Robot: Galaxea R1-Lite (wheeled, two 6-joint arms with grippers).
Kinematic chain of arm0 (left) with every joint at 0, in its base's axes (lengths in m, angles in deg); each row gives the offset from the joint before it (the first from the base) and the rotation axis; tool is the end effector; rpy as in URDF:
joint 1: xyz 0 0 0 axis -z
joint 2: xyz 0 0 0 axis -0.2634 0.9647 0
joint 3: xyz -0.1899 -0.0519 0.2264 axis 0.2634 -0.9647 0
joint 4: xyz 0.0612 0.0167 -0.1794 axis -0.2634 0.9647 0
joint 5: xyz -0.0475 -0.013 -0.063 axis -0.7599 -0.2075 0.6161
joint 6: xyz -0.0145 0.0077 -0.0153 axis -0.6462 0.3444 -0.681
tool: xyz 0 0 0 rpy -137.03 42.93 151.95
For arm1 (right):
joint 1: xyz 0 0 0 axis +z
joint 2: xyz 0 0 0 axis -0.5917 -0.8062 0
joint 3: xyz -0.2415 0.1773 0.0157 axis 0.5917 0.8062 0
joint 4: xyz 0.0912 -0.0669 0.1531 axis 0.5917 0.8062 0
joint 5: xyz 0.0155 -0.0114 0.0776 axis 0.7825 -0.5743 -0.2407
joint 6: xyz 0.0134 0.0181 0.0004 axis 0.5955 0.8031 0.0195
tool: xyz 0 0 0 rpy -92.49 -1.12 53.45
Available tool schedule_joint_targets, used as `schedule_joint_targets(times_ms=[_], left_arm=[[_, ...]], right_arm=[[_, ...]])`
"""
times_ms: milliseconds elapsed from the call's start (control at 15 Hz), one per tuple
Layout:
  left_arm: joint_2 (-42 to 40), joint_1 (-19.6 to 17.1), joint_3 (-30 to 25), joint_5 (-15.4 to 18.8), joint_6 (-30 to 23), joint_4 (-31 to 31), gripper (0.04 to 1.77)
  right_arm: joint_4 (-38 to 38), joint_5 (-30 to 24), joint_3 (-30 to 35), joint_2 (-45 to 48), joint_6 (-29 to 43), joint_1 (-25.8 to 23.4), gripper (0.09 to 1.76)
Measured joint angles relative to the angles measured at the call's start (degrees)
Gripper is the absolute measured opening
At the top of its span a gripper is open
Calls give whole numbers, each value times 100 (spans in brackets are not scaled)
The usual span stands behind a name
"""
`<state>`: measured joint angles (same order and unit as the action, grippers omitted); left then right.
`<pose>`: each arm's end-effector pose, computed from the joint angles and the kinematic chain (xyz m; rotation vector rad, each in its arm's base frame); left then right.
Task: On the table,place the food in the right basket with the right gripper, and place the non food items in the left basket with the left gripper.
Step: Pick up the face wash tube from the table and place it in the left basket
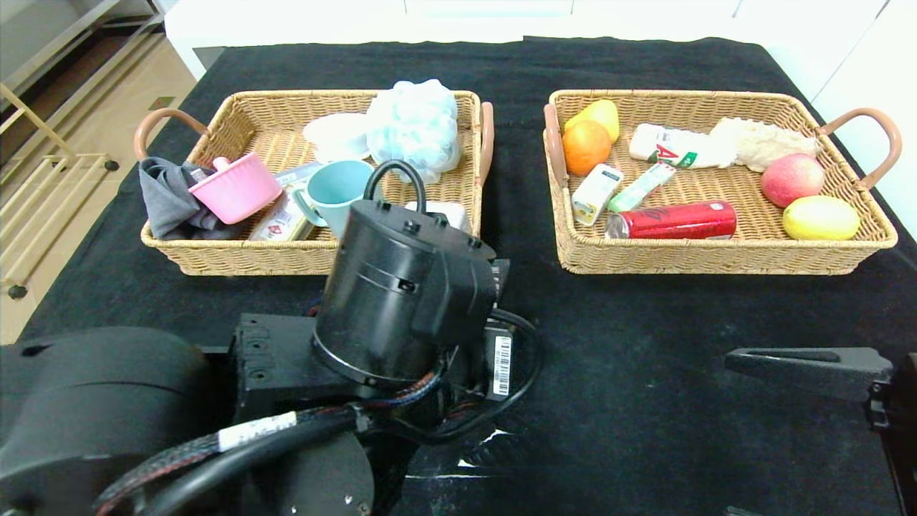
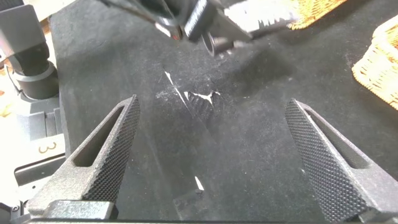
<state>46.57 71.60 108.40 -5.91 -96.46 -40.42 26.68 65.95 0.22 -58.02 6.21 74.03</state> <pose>0.1803 -0.2470 0.2272 -0.0296 0.3688 -0.2841 0.1083 0.0951 0.2314 -0.1818 0.0659 1.0681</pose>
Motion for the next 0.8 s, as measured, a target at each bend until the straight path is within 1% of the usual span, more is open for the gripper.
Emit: schedule_joint_targets(times_ms=[333,533,667,800], left_arm=[[-334,-46,-48,38,156,18,83],[-375,-197,28,82,639,2,83],[-369,-319,226,199,835,5,83],[-330,-462,491,234,1056,-11,83]], right_arm=[[9,2,13,-29,0,13,171],[12,5,17,-40,0,41,171],[12,16,17,-68,0,44,171],[12,11,17,-68,-4,45,171]])
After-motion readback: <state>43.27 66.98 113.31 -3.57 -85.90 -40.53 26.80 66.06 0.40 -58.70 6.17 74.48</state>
